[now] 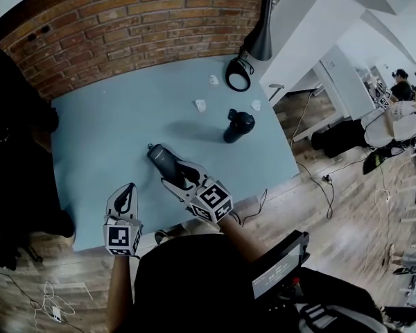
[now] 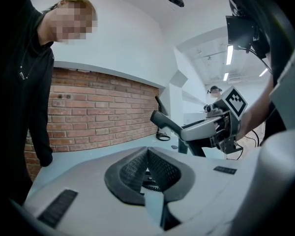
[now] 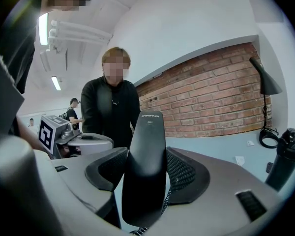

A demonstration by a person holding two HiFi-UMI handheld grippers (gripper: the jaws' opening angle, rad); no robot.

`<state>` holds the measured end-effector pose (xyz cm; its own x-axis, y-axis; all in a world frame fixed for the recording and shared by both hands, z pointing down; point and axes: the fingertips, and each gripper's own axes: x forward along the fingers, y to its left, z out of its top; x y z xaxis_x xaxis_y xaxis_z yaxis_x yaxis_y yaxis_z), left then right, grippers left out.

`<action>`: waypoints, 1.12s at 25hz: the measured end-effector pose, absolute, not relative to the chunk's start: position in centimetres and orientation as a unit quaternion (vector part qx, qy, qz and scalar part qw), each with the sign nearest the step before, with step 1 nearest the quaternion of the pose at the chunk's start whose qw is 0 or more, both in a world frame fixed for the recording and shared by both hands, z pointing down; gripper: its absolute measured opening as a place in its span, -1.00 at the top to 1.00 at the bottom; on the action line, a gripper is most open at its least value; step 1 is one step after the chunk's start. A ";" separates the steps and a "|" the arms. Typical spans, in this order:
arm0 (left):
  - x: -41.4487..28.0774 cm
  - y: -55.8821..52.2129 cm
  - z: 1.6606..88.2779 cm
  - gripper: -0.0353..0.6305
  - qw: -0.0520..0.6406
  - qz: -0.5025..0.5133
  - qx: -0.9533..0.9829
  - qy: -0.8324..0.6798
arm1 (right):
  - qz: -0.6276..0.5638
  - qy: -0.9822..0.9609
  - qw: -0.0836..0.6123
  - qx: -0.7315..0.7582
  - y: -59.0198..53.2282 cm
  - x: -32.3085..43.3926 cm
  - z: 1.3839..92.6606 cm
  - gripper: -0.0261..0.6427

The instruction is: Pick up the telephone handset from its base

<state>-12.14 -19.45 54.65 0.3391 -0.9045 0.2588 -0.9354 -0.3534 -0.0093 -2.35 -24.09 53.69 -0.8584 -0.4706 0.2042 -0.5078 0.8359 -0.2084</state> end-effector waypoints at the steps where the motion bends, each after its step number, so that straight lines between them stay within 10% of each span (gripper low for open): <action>1: -12.1 -19.4 55.0 0.85 0.075 0.113 0.815 -0.563 | 0.129 -0.955 0.075 0.255 -24.0 -2.3 53.9 0.19; 28: -12.4 -20.0 56.1 0.85 0.091 0.120 0.814 -0.561 | 0.133 -0.954 0.097 0.251 -24.3 -2.7 55.5 0.18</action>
<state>-12.37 -19.98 56.11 0.3418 -0.8918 0.2965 -0.9351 -0.3540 0.0133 -2.69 -24.30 55.48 -0.8551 -0.4526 0.2528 -0.5046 0.8385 -0.2058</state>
